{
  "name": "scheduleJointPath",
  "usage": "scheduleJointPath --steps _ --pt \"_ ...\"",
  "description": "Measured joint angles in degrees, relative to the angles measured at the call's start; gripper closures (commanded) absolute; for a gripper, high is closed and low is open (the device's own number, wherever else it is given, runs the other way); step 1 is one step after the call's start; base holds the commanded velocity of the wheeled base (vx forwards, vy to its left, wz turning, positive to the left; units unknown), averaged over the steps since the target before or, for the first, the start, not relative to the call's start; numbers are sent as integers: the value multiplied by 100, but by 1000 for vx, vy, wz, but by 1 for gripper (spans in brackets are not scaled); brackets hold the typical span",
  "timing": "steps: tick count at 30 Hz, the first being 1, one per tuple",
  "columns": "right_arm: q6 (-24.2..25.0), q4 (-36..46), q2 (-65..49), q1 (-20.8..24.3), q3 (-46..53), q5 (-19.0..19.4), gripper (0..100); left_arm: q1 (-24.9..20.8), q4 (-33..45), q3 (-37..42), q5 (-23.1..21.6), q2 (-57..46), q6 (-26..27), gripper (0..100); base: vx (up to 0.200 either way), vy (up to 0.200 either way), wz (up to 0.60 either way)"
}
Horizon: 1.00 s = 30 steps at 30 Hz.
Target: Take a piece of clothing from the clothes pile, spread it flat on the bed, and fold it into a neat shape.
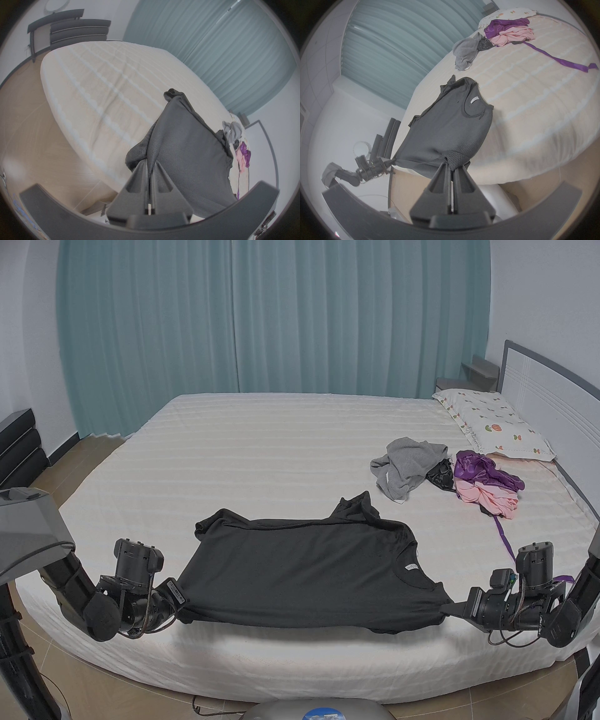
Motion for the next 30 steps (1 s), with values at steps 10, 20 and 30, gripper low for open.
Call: scheduleJointPath --steps 10,20,30 --pt "-556 30 -41 -111 368 11 100 -52 295 88 -258 -122 174 100 0 0 0" --pt "-919 -547 868 5 217 -107 0 -63 240 40 -301 184 167 0 0 0 0" --pt "-386 -1341 1431 51 236 -173 0 -39 174 -12 -480 316 139 0 0 0 0"
